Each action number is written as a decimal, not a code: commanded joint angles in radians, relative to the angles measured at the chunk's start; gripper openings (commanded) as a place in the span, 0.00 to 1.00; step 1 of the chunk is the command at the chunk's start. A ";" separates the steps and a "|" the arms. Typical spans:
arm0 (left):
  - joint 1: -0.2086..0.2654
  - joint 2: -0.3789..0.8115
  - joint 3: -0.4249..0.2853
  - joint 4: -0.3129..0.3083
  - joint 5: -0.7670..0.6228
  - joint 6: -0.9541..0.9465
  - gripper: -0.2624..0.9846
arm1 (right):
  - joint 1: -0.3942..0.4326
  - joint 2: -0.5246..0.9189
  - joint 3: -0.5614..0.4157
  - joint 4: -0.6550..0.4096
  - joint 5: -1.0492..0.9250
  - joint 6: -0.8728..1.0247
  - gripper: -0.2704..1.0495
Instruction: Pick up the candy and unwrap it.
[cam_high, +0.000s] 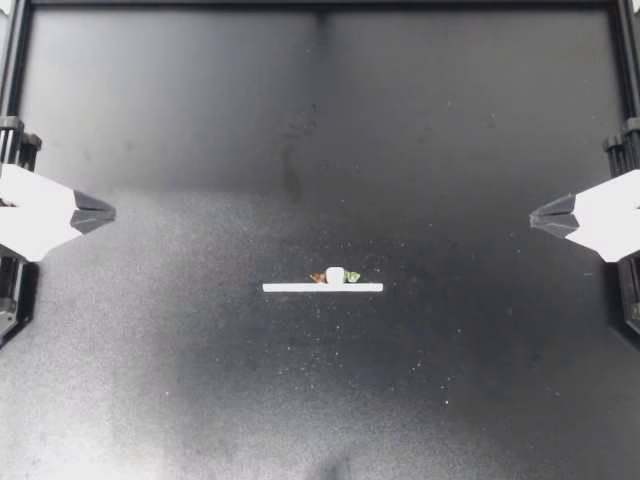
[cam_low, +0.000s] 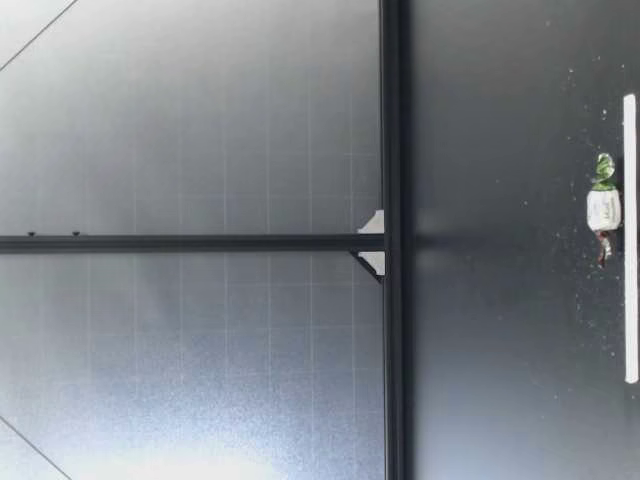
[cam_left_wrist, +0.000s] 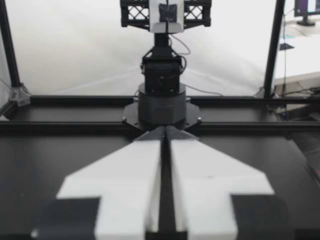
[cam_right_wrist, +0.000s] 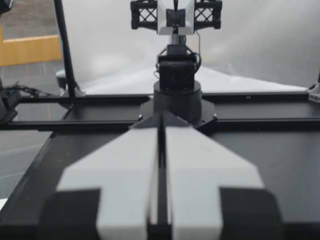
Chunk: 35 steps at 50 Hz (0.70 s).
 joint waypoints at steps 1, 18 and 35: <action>-0.008 0.009 -0.009 0.002 -0.021 0.005 0.15 | 0.005 0.009 -0.009 -0.002 -0.005 0.002 0.11; -0.008 0.040 0.040 0.002 -0.074 0.014 0.14 | 0.002 0.235 -0.087 0.000 -0.032 0.003 0.11; -0.008 0.110 0.057 0.002 -0.074 0.012 0.14 | -0.043 0.575 -0.238 0.002 0.160 0.002 0.17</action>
